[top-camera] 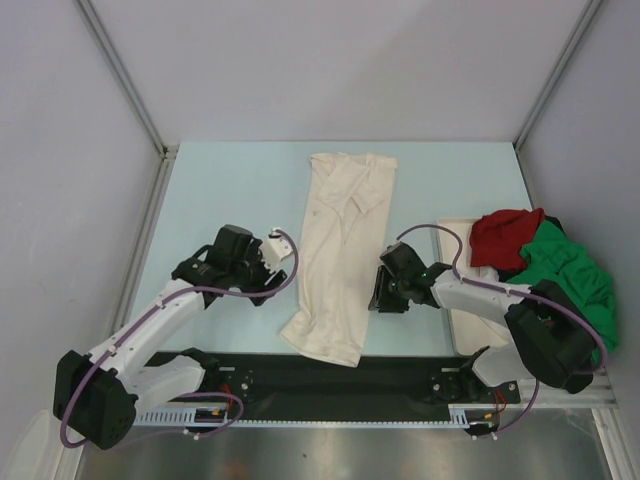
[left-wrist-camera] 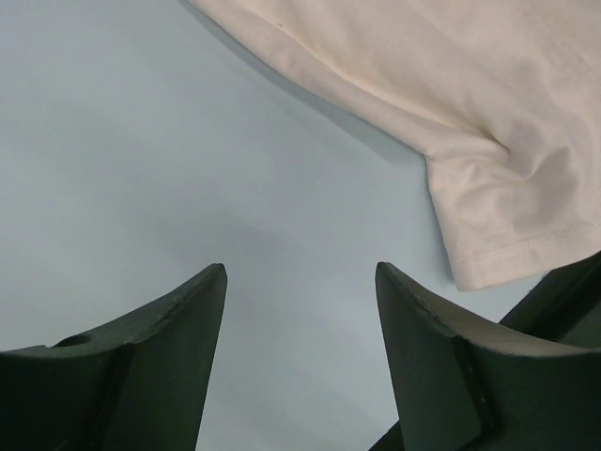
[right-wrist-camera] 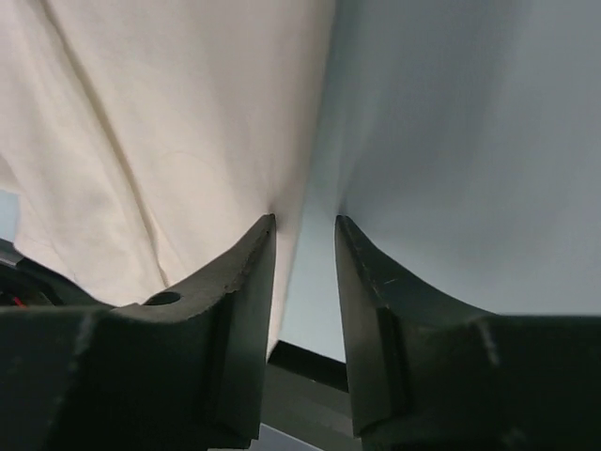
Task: Fold and stack the t-shirts
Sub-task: Fold the tshirt
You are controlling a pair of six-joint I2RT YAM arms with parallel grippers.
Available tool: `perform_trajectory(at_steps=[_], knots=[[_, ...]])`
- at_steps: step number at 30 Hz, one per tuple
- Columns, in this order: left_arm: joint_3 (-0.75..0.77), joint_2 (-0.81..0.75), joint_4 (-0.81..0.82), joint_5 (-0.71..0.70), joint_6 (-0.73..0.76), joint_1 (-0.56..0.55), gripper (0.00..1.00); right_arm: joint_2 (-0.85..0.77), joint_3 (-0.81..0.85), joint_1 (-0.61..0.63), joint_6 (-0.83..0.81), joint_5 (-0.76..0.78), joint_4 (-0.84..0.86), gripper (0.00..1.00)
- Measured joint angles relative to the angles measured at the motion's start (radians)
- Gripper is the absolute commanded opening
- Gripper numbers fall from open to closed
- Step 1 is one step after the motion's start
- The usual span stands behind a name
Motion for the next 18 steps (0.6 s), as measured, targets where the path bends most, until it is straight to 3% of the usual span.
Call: perform_trajectory(at_steps=[3,4,6,13,17,18], knots=[[-0.006,-0.001,0.008,-0.005,-0.002,0.0,0.7,0.03,-0.005,0.006,0.025,-0.041,0.069,0.25],[-0.006,-0.001,0.009,-0.006,-0.002,0.0,0.71,0.04,-0.007,0.008,0.032,-0.054,0.091,0.14],[-0.006,-0.001,0.013,-0.005,-0.002,0.0,0.71,0.051,-0.016,0.011,0.039,-0.069,0.123,0.01],[-0.005,0.0,0.013,0.014,0.003,-0.023,0.69,-0.034,-0.101,-0.082,0.026,-0.093,0.133,0.0],[-0.005,0.0,0.025,0.025,0.021,-0.151,0.68,-0.087,-0.122,-0.162,-0.022,-0.093,0.075,0.0],[-0.005,0.0,0.034,0.032,0.03,-0.188,0.68,-0.089,-0.122,-0.17,-0.034,-0.093,0.066,0.05]])
